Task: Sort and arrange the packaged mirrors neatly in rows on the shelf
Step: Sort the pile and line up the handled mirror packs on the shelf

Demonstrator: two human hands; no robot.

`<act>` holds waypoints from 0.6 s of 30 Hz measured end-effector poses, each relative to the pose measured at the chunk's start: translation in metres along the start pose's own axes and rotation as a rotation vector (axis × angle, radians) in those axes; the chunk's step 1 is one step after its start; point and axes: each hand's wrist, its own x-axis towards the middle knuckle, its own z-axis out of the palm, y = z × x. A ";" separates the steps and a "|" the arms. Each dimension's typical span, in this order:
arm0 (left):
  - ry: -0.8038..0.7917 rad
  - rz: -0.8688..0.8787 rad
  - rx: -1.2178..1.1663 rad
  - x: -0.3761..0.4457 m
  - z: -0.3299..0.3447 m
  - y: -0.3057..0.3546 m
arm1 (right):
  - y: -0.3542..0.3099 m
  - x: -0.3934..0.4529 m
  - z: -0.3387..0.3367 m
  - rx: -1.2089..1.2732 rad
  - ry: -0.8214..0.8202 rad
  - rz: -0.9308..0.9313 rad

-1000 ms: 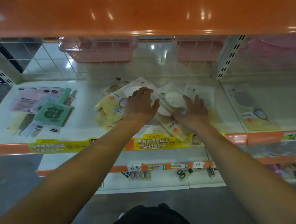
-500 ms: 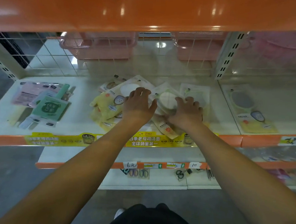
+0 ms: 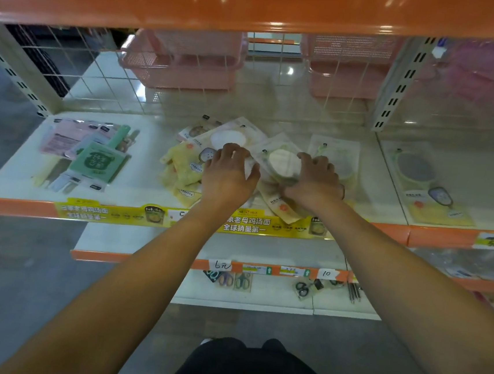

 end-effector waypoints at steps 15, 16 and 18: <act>-0.138 0.081 -0.090 0.021 0.006 -0.010 | -0.014 -0.015 0.011 -0.162 0.099 0.048; -0.138 0.096 -0.103 0.020 0.009 -0.009 | -0.013 -0.017 0.014 -0.164 0.127 0.045; -0.130 0.117 -0.121 0.015 0.014 -0.007 | -0.009 -0.023 0.021 -0.134 0.207 0.021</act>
